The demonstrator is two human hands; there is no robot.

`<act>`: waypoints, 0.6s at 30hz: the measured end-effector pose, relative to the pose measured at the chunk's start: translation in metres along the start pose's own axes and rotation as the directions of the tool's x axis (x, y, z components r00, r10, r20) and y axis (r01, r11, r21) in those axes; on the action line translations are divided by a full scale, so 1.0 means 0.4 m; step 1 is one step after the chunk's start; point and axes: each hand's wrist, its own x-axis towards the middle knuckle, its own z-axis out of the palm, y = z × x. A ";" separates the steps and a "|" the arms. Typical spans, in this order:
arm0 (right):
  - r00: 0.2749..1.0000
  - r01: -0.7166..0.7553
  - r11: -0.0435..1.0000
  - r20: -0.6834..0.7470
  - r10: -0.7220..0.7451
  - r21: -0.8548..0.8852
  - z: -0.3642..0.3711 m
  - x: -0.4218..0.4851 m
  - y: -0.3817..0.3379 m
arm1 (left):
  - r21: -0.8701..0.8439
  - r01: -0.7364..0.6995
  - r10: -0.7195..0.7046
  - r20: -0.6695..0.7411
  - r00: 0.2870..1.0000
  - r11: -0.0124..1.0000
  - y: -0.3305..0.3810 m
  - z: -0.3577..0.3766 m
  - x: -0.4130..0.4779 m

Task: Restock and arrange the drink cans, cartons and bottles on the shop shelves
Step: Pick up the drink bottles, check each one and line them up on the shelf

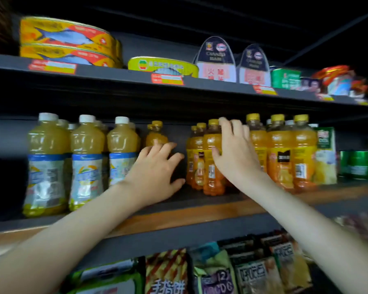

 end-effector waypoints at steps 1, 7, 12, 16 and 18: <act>0.999 -0.036 0.999 -0.028 0.035 -0.039 -0.012 -0.011 0.032 | -0.042 -0.002 0.003 0.013 1.000 0.999 0.024 0.000 0.009; 0.956 -0.273 0.962 0.115 0.270 0.014 -0.027 -0.032 0.163 | -0.153 -0.010 0.006 -0.022 1.000 0.988 0.136 -0.011 0.045; 0.934 -0.302 0.949 0.229 0.274 0.096 0.002 -0.024 0.180 | -0.115 -0.024 0.025 0.010 1.000 0.993 0.177 0.005 0.054; 0.967 -0.215 0.945 0.188 0.171 0.245 0.016 -0.027 0.189 | -0.089 0.015 -0.012 0.037 0.999 0.996 0.161 -0.006 0.036; 0.981 -0.146 0.936 0.166 0.096 0.320 0.015 -0.036 0.185 | -0.074 0.068 -0.063 0.069 0.996 0.995 0.124 -0.017 0.021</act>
